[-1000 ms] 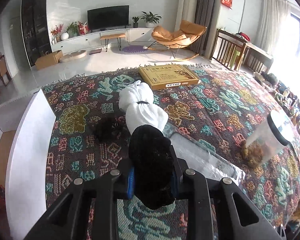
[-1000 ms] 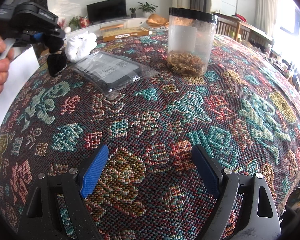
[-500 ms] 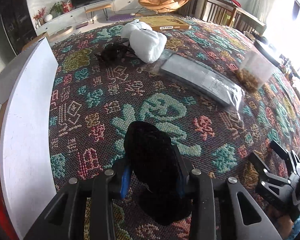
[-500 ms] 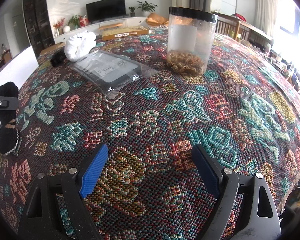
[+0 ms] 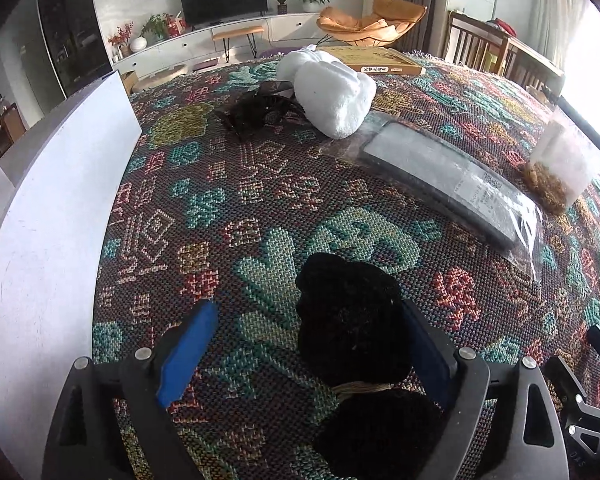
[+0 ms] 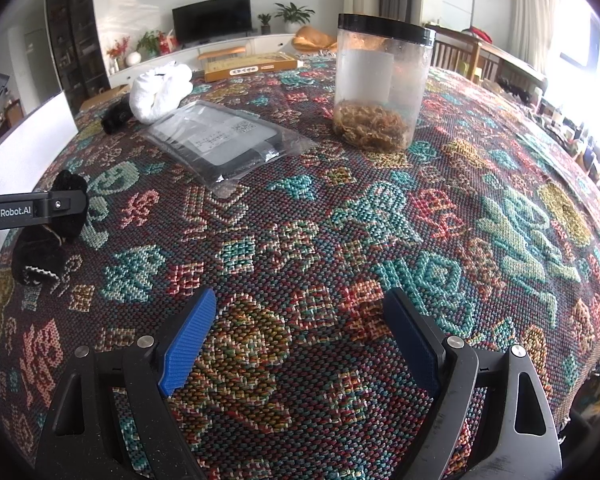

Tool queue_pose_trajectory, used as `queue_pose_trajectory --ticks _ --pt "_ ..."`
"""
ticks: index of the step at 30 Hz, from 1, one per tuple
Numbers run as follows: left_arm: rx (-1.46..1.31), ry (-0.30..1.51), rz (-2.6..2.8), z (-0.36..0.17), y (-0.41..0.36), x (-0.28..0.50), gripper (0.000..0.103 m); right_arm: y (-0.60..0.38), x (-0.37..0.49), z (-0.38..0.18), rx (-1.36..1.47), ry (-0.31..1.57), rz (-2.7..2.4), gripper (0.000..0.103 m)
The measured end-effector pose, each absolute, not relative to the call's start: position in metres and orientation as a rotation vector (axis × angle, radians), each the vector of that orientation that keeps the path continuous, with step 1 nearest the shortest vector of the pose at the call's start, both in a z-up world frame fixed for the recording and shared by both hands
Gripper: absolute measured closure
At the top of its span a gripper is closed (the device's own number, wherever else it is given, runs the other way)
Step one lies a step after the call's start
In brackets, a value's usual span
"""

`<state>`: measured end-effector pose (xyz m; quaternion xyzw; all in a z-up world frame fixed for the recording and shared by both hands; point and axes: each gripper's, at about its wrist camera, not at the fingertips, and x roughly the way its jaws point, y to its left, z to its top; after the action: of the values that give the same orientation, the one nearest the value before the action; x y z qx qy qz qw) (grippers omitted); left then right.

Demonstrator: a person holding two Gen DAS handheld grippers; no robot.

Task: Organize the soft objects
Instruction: 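Lift the black-and-white plush with the left gripper and hold it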

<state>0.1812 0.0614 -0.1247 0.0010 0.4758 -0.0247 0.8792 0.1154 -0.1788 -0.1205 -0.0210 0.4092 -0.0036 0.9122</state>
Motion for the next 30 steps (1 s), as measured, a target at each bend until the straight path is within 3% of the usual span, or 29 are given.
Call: queue_pose_trajectory --ticks 6,13,30 --pt "0.022 1.014 -0.053 -0.140 0.061 0.181 0.010 -0.179 0.115 -0.120 -0.043 0.843 -0.007 0.015" --pt "-0.019 1.000 -0.038 -0.146 0.068 0.178 0.000 -0.179 0.115 -0.120 -0.043 0.843 -0.007 0.015" --pt "-0.002 0.956 -0.079 -0.148 0.073 0.174 0.000 -0.179 0.115 -0.120 -0.043 0.843 -0.006 0.015"
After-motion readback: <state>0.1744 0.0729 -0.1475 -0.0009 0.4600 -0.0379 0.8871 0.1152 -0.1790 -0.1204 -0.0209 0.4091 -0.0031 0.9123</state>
